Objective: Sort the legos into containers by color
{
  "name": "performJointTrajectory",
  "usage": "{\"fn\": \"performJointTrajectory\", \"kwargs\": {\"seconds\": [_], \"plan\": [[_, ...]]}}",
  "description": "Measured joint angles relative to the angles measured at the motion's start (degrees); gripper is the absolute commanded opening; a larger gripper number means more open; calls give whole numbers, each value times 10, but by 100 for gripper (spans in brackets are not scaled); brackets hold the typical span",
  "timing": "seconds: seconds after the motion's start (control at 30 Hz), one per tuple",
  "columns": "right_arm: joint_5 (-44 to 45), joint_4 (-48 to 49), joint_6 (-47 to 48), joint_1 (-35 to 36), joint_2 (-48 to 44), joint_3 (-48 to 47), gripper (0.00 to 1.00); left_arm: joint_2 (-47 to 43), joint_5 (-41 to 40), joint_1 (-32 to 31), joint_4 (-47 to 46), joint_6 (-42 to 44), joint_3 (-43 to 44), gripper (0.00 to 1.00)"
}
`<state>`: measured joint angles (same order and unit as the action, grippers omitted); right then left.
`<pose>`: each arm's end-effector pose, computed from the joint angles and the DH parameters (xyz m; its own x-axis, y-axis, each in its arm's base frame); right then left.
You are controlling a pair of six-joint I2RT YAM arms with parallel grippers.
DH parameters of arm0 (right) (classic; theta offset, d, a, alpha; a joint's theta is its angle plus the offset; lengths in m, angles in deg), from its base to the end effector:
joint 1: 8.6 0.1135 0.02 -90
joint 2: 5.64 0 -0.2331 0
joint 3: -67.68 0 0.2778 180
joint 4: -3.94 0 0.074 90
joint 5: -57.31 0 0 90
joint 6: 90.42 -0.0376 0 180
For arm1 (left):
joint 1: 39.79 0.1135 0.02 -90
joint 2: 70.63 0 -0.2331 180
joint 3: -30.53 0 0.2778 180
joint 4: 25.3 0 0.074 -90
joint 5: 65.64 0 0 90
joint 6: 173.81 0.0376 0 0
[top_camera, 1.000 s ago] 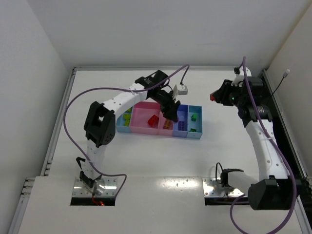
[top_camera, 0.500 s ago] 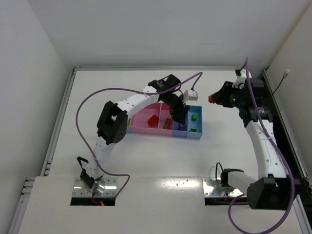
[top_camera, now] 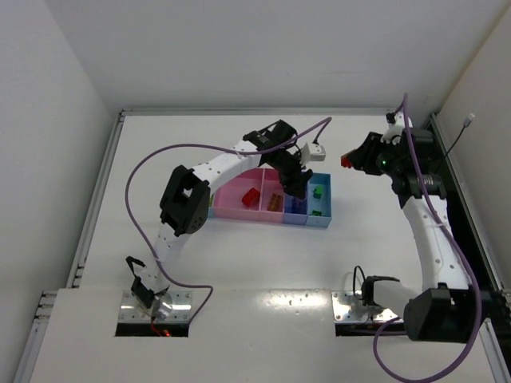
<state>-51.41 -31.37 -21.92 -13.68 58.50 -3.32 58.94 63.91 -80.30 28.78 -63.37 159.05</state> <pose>0.2904 -0.0137 0.3042 -0.5138 0.3942 -0.7620 -0.0096 0.8855 0.4645 0.3685 -0.3463 0.2036 -0.3129 0.6215 -0.7182 0.9465 0.1416 -0.2899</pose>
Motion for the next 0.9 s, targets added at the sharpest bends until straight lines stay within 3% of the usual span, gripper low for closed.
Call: {"fn": "performJointTrajectory", "kwargs": {"seconds": [0.03, 0.23, 0.3, 0.63, 0.77, 0.9], "plan": [[0, 1, 0, 0, 0, 1, 0, 0, -1, 0, -1, 0, 0, 68], [-10, 1, -2, 0, 2, 5, 0, 0, -4, 1, -8, -3, 0, 73], [-13, 1, -2, 0, 2, 6, 0, 0, -3, 2, -12, -6, 0, 80], [-34, 5, -3, 0, 2, 15, 0, 0, 0, 9, -24, -21, 0, 82], [-104, 15, 15, -3, 5, 17, 0, -9, 16, 17, -27, -31, -6, 79], [-245, 9, 77, -6, 27, 18, 0, -62, 59, 44, -29, -42, -40, 76]]}}
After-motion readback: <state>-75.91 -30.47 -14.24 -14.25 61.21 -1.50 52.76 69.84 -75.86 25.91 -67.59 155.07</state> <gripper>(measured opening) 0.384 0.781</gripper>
